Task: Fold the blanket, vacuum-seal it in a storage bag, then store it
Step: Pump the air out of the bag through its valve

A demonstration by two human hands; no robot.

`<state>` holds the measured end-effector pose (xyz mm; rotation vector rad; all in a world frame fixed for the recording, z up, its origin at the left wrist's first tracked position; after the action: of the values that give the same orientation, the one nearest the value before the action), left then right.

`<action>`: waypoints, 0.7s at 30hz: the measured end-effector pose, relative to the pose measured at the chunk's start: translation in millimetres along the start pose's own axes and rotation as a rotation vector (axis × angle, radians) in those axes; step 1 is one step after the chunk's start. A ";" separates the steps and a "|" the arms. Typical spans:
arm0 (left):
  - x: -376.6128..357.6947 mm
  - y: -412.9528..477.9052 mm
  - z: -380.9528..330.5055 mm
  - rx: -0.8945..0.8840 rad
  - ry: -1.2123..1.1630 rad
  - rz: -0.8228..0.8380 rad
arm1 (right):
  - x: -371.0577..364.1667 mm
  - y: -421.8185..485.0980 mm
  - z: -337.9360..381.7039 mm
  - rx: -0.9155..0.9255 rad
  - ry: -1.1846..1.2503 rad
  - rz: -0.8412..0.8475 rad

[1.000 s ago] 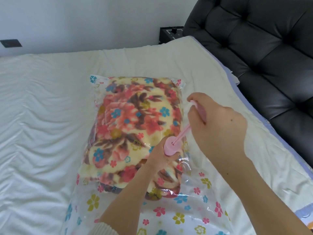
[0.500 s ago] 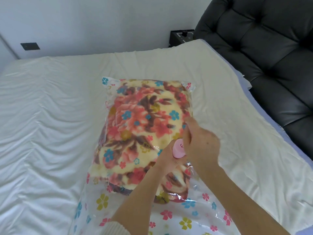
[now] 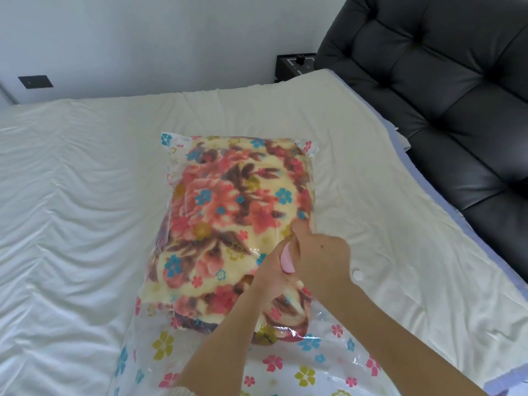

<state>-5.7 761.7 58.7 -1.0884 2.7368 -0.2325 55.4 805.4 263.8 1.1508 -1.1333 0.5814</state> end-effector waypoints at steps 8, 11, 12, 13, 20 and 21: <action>-0.4 -0.6 -6.5 -0.008 0.035 -0.054 | -9.1 -7.1 8.3 -0.070 -0.056 0.070; 0.7 -2.2 -7.6 -0.016 -0.010 -0.067 | -3.9 0.7 6.4 0.030 -0.056 0.017; 2.6 -3.3 -3.2 -0.003 -0.003 -0.065 | 15.4 3.5 5.5 0.023 -0.001 -0.002; 3.5 -3.1 -3.3 -0.002 -0.003 -0.068 | 42.8 9.5 1.4 -0.009 0.021 -0.121; -9.3 -3.8 -9.7 -0.024 -0.007 -0.002 | -6.6 -17.1 1.8 -0.096 0.016 0.091; -9.6 -4.9 -10.3 -0.012 -0.012 -0.019 | -16.2 -18.2 1.1 -0.069 -0.016 0.098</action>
<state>2.0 765.6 70.9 -1.1151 2.7218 -0.2112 64.4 800.7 241.7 1.0468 -1.2199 0.6050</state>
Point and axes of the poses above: each hand's wrist, its own y-axis towards the middle knuckle, its own x-axis out of the back of the hand, z = x × y, the point moved 6 cm from there along y, towards the middle knuckle, and after that the axes turned 13 degrees about -y, right-handed, at the moved point
